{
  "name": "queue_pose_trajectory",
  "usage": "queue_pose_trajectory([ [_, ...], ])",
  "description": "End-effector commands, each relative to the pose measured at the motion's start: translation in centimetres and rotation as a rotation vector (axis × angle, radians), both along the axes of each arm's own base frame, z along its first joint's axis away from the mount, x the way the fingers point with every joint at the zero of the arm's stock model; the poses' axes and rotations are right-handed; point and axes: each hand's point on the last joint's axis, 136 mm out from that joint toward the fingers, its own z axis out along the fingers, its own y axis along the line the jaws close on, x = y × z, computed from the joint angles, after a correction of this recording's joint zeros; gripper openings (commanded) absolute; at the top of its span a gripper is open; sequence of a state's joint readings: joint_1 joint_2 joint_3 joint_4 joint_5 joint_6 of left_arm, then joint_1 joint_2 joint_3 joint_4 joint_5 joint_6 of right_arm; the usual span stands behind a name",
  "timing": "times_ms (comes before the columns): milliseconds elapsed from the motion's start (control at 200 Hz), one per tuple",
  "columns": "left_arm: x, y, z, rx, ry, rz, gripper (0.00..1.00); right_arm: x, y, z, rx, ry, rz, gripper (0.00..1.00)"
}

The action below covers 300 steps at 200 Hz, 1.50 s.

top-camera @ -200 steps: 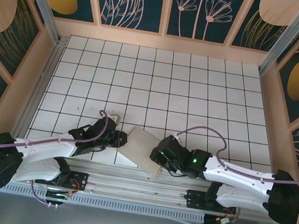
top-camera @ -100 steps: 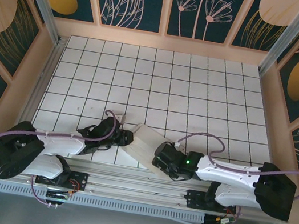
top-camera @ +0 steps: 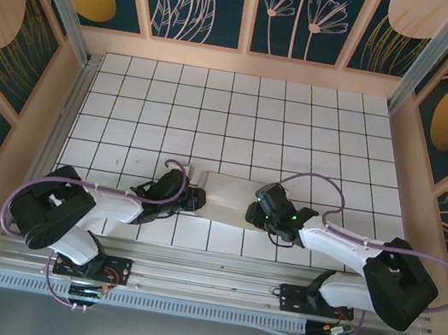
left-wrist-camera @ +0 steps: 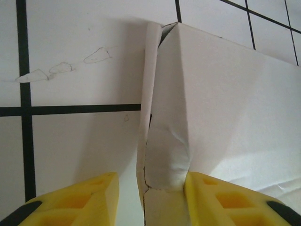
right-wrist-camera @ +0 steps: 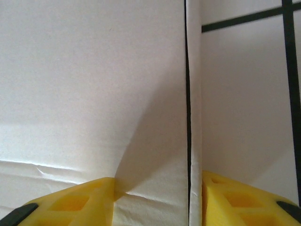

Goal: Fold the paper box

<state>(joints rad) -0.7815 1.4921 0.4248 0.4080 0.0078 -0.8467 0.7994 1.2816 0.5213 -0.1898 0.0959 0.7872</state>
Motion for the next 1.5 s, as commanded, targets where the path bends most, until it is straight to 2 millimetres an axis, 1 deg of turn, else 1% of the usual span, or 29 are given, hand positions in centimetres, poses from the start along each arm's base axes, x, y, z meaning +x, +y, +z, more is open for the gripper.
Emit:
queue_pose_trajectory([
  [0, -2.9, -1.5, -0.3, -0.014, 0.088, -0.152, 0.44, 1.3, -0.1, 0.2, -0.019, -0.044, 0.016, 0.48],
  [70, -2.0, -0.9, 1.0, 0.024, 0.049, -0.118, 0.47, 1.6, -0.2, 0.7, -0.017, -0.052, 0.010, 0.49],
  [145, -1.1, -0.2, 2.6, 0.063, 0.004, -0.086, 0.53, 1.9, -0.6, 1.4, -0.017, -0.070, -0.005, 0.51],
  [260, -0.6, -0.5, 5.8, 0.015, -0.069, -0.086, 0.60, 2.3, -1.0, 1.9, -0.006, -0.085, -0.022, 0.51],
  [305, -0.4, -0.4, 6.5, 0.012, -0.083, -0.077, 0.61, 2.3, -1.1, 1.9, -0.004, -0.084, -0.023, 0.51],
  [350, -0.3, 0.0, 6.7, 0.035, -0.085, -0.058, 0.61, 2.4, -1.1, 1.9, -0.005, -0.082, -0.021, 0.52],
  [445, 0.3, 1.1, 6.8, 0.091, -0.087, -0.011, 0.59, 2.5, -1.1, 1.9, -0.006, -0.082, -0.017, 0.52],
  [531, 0.7, 0.9, 7.0, 0.093, -0.097, -0.002, 0.57, 2.5, -1.0, 1.9, -0.003, -0.079, -0.014, 0.52],
  [586, 1.1, 0.4, 7.1, 0.093, -0.090, -0.003, 0.55, 2.6, -0.8, 2.0, 0.004, -0.081, -0.010, 0.52],
  [751, 1.9, -1.4, 6.0, 0.085, -0.018, -0.005, 0.49, 2.8, -0.8, 1.8, 0.001, -0.075, -0.009, 0.51],
  [871, 1.7, -3.2, 5.5, 0.031, 0.022, -0.051, 0.46, 2.8, -0.6, 1.7, 0.007, -0.069, -0.005, 0.51],
  [986, 1.6, -3.6, 4.8, 0.039, 0.051, -0.074, 0.45, 2.9, -0.4, 1.8, 0.011, -0.066, -0.003, 0.51],
  [1126, 1.6, -3.2, 4.0, 0.086, 0.066, -0.071, 0.45, 2.9, -0.2, 1.9, 0.022, -0.063, 0.000, 0.51],
  [1216, 1.6, -2.7, 4.0, 0.106, 0.059, -0.062, 0.45, 2.9, -0.3, 1.8, 0.014, -0.063, -0.001, 0.51],
  [1361, 1.6, -2.5, 4.1, 0.116, 0.055, -0.061, 0.45, 2.9, -0.3, 1.7, 0.016, -0.061, 0.001, 0.51],
  [1497, 2.0, -1.5, 3.7, 0.179, 0.040, -0.036, 0.45, 2.9, -0.3, 1.7, 0.016, -0.060, -0.001, 0.51],
])
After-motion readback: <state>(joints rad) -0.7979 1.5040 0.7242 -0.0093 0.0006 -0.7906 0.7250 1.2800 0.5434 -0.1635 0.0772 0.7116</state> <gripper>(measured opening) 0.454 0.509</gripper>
